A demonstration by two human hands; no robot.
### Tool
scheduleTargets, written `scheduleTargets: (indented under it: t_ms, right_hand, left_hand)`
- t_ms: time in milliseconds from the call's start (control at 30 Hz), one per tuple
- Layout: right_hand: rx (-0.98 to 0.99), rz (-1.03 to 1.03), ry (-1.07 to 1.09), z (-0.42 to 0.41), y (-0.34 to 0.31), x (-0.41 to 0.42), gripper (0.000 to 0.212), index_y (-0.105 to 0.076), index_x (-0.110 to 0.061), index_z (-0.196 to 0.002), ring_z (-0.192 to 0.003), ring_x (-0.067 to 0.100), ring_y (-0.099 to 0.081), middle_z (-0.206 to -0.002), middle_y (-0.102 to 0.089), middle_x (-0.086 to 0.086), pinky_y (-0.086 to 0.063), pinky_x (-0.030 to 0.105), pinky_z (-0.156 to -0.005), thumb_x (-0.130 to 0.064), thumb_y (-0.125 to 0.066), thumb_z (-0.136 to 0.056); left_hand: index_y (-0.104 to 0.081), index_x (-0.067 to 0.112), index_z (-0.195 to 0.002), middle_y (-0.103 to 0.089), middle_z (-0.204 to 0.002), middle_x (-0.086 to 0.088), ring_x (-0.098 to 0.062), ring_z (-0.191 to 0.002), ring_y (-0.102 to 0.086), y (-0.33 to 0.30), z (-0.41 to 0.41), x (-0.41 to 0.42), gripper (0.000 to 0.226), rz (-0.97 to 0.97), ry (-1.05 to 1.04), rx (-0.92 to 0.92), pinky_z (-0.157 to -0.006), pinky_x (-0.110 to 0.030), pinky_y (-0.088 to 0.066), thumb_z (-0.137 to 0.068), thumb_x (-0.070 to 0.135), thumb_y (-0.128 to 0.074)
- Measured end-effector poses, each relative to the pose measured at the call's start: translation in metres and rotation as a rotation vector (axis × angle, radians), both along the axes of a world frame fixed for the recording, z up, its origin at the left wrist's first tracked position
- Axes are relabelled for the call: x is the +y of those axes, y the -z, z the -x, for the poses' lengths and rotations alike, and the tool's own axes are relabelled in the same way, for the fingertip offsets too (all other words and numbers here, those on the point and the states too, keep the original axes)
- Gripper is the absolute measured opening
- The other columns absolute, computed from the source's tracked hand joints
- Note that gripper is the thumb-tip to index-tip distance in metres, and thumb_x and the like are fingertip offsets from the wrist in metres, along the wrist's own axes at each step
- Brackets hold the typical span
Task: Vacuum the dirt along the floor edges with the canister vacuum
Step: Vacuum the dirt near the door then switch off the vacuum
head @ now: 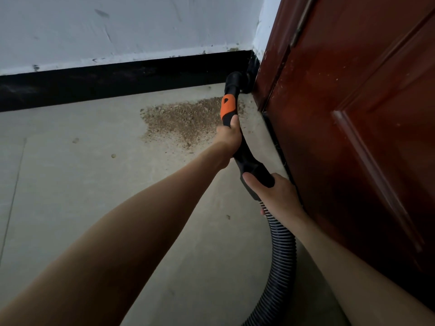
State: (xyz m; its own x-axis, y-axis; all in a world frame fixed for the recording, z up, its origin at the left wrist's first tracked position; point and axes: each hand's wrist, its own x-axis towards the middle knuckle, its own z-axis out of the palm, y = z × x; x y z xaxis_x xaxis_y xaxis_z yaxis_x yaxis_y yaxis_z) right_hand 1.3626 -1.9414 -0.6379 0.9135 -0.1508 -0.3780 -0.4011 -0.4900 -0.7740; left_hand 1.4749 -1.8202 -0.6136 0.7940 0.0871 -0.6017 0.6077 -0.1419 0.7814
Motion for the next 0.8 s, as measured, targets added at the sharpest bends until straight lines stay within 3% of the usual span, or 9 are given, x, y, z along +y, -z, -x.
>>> scheduleTargets:
  t_ms: [167,300,400,500,633,733,800]
  right_hand:
    - [-0.023,-0.009,0.001,-0.002,-0.007,-0.002,0.056,-0.054,-0.013,-0.076,-0.035,0.01,-0.056,-0.055,-0.056,-0.002,-0.038,0.018,-0.035,-0.067,-0.066,-0.065]
    - [-0.088,0.028,0.0,-0.003,-0.012,0.01,0.055,-0.053,-0.019,-0.071,-0.036,0.004,-0.055,-0.057,-0.054,-0.005,-0.036,0.016,-0.034,-0.072,-0.064,-0.063]
    - [-0.094,-0.003,-0.005,-0.001,-0.019,0.017,0.061,-0.054,-0.021,-0.072,-0.038,0.009,-0.058,-0.059,-0.055,-0.004,-0.046,0.023,-0.038,-0.079,-0.059,-0.053]
    - [-0.11,0.005,-0.047,0.006,-0.029,0.025,0.061,-0.054,-0.022,-0.072,-0.038,0.011,-0.059,-0.059,-0.056,-0.004,-0.044,0.021,-0.036,-0.08,-0.059,-0.052]
    - [-0.146,0.068,-0.167,0.011,-0.046,0.047,0.059,-0.054,-0.024,-0.072,-0.045,0.003,-0.059,-0.065,-0.059,-0.004,-0.042,0.016,-0.039,-0.081,-0.056,-0.057]
    - [-0.114,0.112,-0.268,0.016,-0.057,0.073,0.063,-0.055,-0.025,-0.076,-0.06,0.007,-0.062,-0.074,-0.062,-0.002,-0.047,0.024,-0.049,-0.085,-0.051,-0.056]
    - [-0.09,0.107,-0.327,0.02,-0.065,0.093,0.066,-0.056,-0.024,-0.077,-0.056,0.005,-0.061,-0.074,-0.063,-0.003,-0.045,0.021,-0.045,-0.086,-0.049,-0.056]
  left_hand:
    - [-0.03,-0.004,-0.141,-0.05,-0.131,-0.022,-0.035,-0.119,-0.052,-0.003,-0.003,-0.002,0.066,0.034,0.007,0.008,-0.101,-0.047,-0.045,-0.101,0.049,-0.029]
    - [-0.036,-0.002,-0.136,-0.054,-0.108,-0.013,-0.031,-0.109,-0.055,-0.008,-0.005,0.009,0.059,0.081,-0.018,-0.033,-0.099,-0.046,-0.046,-0.102,0.046,-0.031]
    - [-0.034,-0.001,-0.139,-0.053,-0.119,-0.016,-0.031,-0.11,-0.055,-0.014,-0.002,0.02,0.061,0.078,-0.02,-0.041,-0.098,-0.046,-0.047,-0.101,0.047,-0.031]
    - [-0.037,0.0,-0.135,-0.054,-0.104,-0.011,-0.027,-0.098,-0.057,-0.022,0.005,0.033,0.057,0.091,-0.054,-0.067,-0.095,-0.044,-0.049,-0.101,0.046,-0.032]
    - [-0.036,-0.001,-0.139,-0.054,-0.119,-0.017,-0.033,-0.108,-0.056,-0.029,0.019,0.06,0.063,0.018,-0.155,-0.065,-0.088,-0.039,-0.049,-0.101,0.048,-0.029]
    - [-0.042,-0.002,-0.136,-0.056,-0.122,-0.019,-0.031,-0.101,-0.057,-0.036,0.032,0.092,0.064,-0.032,-0.282,-0.04,-0.074,-0.035,-0.044,-0.101,0.05,-0.029]
    - [-0.046,-0.002,-0.133,-0.057,-0.123,-0.019,-0.03,-0.098,-0.057,-0.041,0.041,0.118,0.063,-0.051,-0.333,-0.033,-0.076,-0.036,-0.046,-0.101,0.049,-0.027]
